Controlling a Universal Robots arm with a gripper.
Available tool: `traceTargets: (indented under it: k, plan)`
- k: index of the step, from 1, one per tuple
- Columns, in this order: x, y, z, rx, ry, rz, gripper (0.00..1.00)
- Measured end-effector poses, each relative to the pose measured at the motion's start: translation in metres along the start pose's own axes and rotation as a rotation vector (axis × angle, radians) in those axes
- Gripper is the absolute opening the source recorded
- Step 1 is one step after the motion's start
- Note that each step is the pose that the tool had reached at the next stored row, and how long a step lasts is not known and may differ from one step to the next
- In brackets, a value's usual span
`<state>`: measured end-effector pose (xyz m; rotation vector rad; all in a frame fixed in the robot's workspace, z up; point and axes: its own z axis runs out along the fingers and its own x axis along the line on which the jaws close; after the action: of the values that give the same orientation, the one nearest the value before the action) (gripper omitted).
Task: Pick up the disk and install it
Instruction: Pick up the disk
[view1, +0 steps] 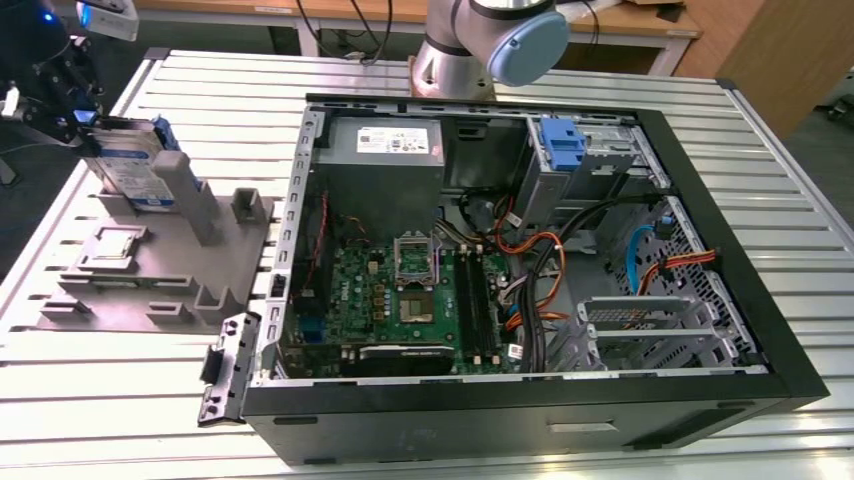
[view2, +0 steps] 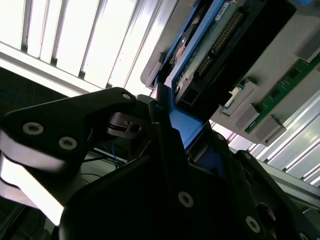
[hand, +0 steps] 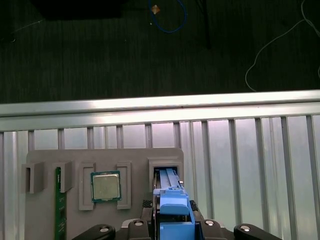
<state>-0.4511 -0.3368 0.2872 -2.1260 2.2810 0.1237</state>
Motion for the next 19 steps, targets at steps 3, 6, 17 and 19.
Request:
traceTargets:
  k: [3, 6, 17, 19]
  plan:
    - [0.0001, 0.0000, 0.0000, 0.0000, 0.0000, 0.000, 0.37]
    - [0.0002, 0.0000, 0.0000, 0.0001, 0.0000, 0.000, 0.37]
    - [0.0003, 0.0000, 0.0000, -0.0013, 0.0009, -0.019, 0.37]
    - [0.0003, 0.0000, 0.0000, -0.0013, 0.0009, -0.020, 0.37]
